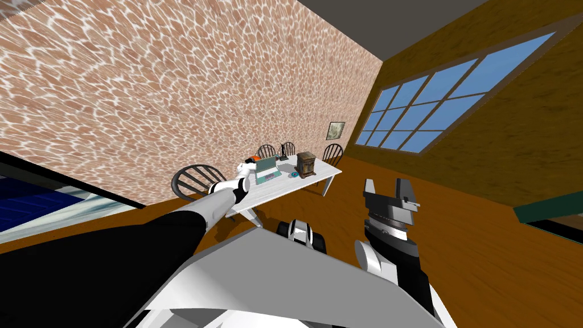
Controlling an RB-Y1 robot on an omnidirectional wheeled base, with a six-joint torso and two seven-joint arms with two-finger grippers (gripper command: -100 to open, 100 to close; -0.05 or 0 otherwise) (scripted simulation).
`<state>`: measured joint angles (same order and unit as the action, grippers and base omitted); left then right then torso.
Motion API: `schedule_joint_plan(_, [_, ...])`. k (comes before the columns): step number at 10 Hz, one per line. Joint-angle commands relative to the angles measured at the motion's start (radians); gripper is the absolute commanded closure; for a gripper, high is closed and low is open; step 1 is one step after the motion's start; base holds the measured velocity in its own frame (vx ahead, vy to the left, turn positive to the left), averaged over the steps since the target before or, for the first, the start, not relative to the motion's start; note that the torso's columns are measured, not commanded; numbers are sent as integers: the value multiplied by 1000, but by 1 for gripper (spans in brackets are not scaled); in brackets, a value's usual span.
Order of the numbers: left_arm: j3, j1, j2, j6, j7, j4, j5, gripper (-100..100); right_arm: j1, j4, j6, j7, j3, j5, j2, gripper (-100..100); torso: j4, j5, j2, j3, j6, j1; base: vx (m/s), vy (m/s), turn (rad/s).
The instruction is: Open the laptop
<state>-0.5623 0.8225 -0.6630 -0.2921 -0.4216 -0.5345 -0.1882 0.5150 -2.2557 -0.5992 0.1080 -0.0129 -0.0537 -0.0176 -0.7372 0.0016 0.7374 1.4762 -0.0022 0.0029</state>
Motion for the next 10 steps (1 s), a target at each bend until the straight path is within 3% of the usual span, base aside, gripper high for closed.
schedule_joint_plan(1, [8,-47,13,79,-4,-20,14,100,0,0,0,0,0,0,0,0,-1,-1,0,0,1,0,27,-65,91])
schedule_joint_plan(4, [13,-75,22,161,-6,-30,23,100,0,0,0,0,0,0,0,0,0,0,2,-1,1,-3,13,-69,67])
schedule_joint_plan(5, [14,-72,20,142,-5,-28,24,100,0,0,0,0,0,0,0,0,-1,-1,2,-1,2,-3,2,-27,12])
schedule_joint_plan(6, [6,-108,42,197,-1,-40,30,100,0,0,0,0,0,0,0,0,-2,-2,2,-1,3,-2,32,-21,53])
schedule_joint_plan(8, [6,-108,42,217,-1,-40,30,100,0,0,0,0,0,0,0,0,0,-1,-1,1,2,-1,22,-21,33])
schedule_joint_plan(9, [-2,-142,63,253,3,-52,35,100,0,0,0,0,0,0,0,0,-1,-2,0,0,3,-1,28,-11,55])
schedule_joint_plan(10, [-2,-142,63,274,3,-52,35,100,0,0,0,0,0,0,0,0,-1,-1,0,0,1,-2,32,-18,44])
